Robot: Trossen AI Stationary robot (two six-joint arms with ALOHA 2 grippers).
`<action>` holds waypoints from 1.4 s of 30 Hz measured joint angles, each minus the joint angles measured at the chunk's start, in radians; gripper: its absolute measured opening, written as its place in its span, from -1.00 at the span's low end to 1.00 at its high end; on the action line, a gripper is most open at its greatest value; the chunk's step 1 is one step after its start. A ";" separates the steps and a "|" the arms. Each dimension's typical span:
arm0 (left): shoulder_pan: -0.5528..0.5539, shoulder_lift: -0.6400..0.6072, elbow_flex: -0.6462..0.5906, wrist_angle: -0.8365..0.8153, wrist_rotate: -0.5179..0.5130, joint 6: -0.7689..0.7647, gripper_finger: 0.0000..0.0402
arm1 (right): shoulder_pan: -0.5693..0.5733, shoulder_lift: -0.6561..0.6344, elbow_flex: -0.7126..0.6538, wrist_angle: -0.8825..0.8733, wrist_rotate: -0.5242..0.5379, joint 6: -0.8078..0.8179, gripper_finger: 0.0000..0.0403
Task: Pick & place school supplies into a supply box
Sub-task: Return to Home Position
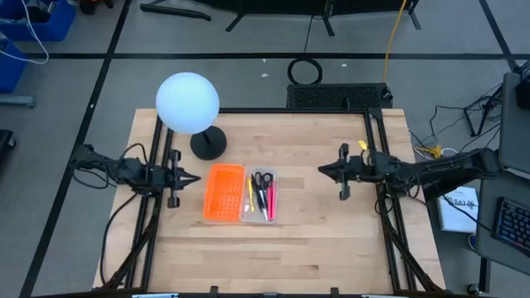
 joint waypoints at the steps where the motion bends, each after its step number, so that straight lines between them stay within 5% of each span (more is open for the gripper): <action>1: 0.000 0.000 0.000 -0.012 -0.001 -0.003 -0.99 | 0.004 -0.026 -0.024 0.009 -0.001 -0.001 -1.00; 9: 0.011 0.001 -0.003 -0.106 -0.019 -0.061 -1.00 | 0.007 -0.156 -0.170 0.132 0.001 0.032 -1.00; 23: 0.011 -0.005 -0.105 -0.007 0.081 -0.077 -1.00 | 0.018 -0.160 -0.173 0.077 0.003 0.047 -1.00; 42: 0.011 -0.005 -0.106 0.060 0.049 -0.096 -0.97 | 0.070 -0.175 -0.174 0.059 -0.100 -0.056 -1.00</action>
